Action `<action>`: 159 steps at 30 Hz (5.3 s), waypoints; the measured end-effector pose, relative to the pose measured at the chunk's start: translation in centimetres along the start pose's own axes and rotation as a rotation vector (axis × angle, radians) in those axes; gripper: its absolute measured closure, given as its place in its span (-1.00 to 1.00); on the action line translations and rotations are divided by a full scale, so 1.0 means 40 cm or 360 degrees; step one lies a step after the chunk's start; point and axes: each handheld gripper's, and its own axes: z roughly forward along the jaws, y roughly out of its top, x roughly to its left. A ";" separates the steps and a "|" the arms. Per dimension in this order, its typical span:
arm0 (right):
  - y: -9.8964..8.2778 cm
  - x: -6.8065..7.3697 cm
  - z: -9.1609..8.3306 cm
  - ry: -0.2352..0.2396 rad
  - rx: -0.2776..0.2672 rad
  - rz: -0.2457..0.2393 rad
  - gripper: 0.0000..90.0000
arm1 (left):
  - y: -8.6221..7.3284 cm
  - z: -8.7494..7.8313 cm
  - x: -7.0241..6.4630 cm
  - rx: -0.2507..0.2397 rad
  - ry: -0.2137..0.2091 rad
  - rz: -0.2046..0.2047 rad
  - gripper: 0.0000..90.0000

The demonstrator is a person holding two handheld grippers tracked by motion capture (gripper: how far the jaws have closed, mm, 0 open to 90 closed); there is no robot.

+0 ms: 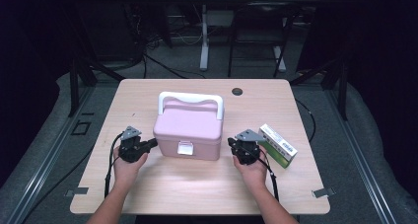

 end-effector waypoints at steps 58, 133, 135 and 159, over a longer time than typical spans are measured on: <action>-0.023 0.017 -0.088 0.0005 0.0100 -0.0022 1.00 | -0.026 -0.056 -0.122 0.0086 -0.0145 0.0124 1.00; -0.076 0.059 -0.304 0.0118 0.0144 -0.0077 0.68 | -0.089 -0.220 -0.181 0.0164 -0.0368 0.0131 0.56; -0.071 0.057 -0.306 0.0108 0.0132 -0.0084 0.65 | -0.084 -0.220 -0.180 0.0157 -0.0379 0.0131 0.51; 0.102 0.018 -0.328 0.0297 0.0017 -0.0071 0.34 | 0.115 -0.233 -0.189 0.0088 -0.0429 0.0154 0.27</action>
